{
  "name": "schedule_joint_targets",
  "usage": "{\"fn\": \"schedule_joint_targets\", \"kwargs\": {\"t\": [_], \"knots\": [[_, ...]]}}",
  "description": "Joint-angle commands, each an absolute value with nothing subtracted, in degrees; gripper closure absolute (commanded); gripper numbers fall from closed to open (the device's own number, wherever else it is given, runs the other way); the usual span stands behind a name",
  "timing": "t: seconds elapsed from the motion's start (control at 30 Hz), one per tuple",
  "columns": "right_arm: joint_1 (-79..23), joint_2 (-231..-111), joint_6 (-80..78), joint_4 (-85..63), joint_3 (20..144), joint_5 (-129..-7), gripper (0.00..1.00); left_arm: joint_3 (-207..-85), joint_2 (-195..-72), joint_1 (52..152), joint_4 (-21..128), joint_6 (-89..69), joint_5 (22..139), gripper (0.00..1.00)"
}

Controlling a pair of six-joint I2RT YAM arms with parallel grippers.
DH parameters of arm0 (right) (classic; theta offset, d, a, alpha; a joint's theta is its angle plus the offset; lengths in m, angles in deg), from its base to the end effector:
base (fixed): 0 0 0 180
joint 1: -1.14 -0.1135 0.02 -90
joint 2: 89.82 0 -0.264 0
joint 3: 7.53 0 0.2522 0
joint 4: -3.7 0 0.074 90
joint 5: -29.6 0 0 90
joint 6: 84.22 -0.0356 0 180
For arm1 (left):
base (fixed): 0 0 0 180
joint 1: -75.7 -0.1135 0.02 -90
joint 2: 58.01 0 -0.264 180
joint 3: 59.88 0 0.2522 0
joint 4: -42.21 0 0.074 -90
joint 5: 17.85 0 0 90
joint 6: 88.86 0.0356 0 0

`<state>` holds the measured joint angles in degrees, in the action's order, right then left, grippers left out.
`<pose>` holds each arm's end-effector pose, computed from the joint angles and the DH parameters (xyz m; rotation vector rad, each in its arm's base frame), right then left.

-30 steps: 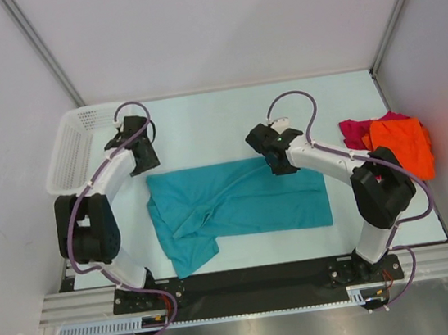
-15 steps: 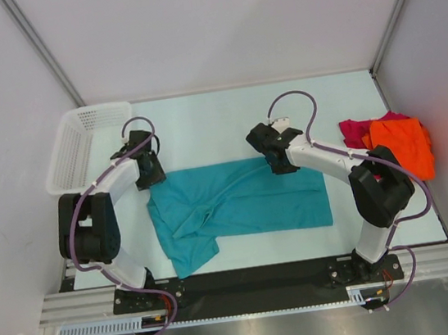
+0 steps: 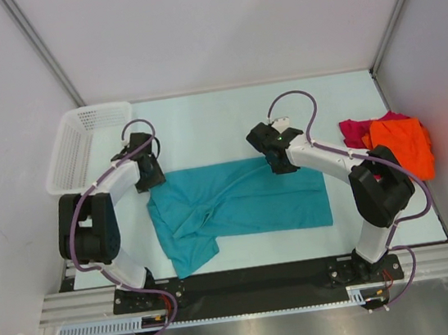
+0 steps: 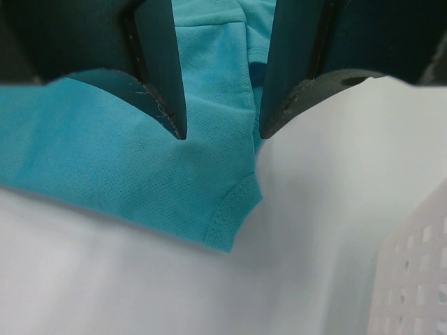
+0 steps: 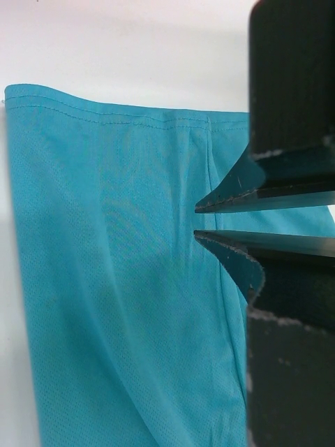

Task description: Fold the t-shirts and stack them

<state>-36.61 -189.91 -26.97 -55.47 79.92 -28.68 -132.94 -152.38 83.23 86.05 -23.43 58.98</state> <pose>0.2842 0.1963 0.2192 0.0046 2.5495 -0.3556 0.3190 -0.0340 0.1865 -0.4610 2.6208 0.1331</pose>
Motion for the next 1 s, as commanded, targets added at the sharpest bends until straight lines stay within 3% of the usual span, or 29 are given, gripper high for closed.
{"fn": "schedule_joint_targets", "kwargs": {"t": [0.0,0.4,0.97], "knots": [[-36.47,-189.92,-26.56,-54.89,79.79,-28.24,0.79,-131.74,-150.48,82.91,84.71,-25.04,58.52,0.49],[-35.77,-189.66,-26.21,-54.89,78.91,-27.8,0.79,-129.36,-152.41,81.85,81.11,-26.54,62.83,0.5],[-35.33,-189.4,-25.94,-55.15,78.74,-27.27,0.8,-130.24,-153.9,80.8,79.96,-26.45,63.97,0.58]]}}
